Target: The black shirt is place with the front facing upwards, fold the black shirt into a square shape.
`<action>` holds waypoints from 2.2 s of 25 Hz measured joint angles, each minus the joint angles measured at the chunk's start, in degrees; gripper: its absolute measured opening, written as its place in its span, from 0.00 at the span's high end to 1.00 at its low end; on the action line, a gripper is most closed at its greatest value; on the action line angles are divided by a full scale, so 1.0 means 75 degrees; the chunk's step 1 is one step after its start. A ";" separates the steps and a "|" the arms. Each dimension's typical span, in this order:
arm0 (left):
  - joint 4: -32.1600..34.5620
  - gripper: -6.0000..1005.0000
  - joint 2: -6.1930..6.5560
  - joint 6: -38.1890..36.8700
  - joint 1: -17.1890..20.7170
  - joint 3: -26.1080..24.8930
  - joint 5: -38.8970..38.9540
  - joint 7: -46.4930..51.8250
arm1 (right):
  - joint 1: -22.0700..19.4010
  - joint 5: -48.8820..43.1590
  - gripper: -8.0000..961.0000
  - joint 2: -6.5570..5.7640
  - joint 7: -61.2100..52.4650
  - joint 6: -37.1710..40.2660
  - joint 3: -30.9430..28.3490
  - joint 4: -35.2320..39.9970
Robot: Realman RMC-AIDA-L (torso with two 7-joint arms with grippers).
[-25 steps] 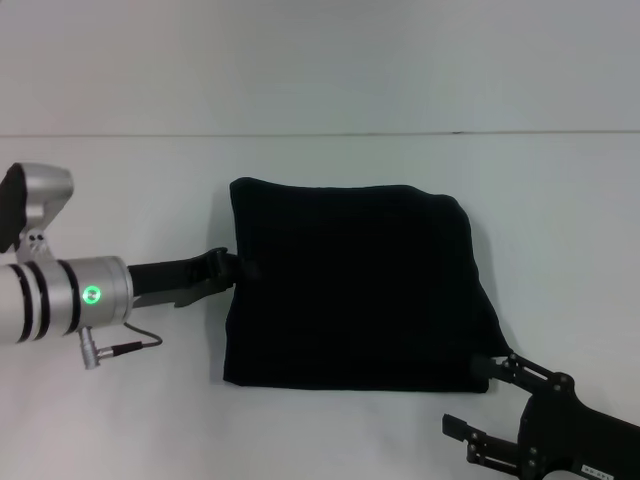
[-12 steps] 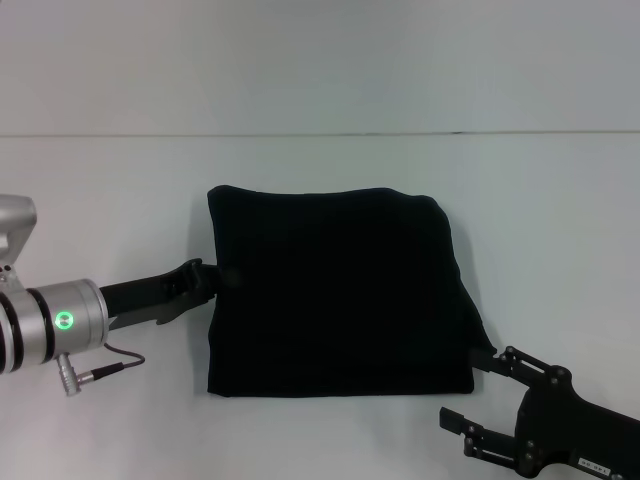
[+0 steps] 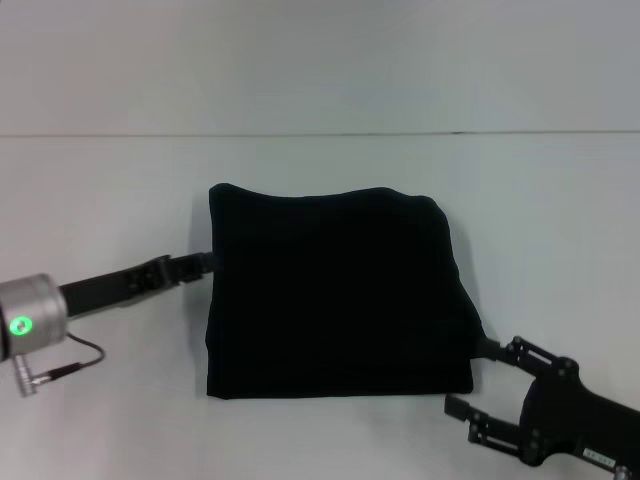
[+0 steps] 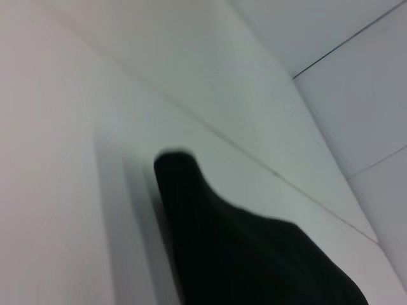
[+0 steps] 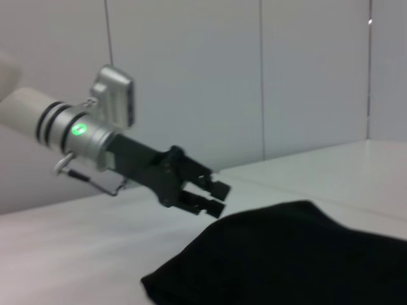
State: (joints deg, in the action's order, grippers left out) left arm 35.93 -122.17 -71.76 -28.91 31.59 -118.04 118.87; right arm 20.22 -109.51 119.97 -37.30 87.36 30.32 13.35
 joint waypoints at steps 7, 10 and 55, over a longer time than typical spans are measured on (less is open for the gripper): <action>0.1243 0.50 -0.0200 -0.2094 0.0652 -0.0588 0.0355 -0.3822 | 0.0081 0.0131 0.13 0.0022 0.0117 0.0250 -0.0528 -0.0017; 0.1531 0.38 -0.0295 -0.3174 0.1067 -0.0492 0.0350 -0.6044 | 0.0107 0.0176 0.13 0.0030 0.0385 0.0303 -0.0534 -0.0081; 0.0435 0.09 -0.0292 -0.3011 0.1626 -0.1064 -0.0546 -0.7984 | 0.0018 0.0155 0.13 0.0023 0.0908 -0.0685 -0.0463 -0.0702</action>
State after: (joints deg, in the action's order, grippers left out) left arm 39.19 -124.36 -94.34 -16.71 23.62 -122.13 58.99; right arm 20.36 -108.35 120.14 -30.49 82.22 26.85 8.09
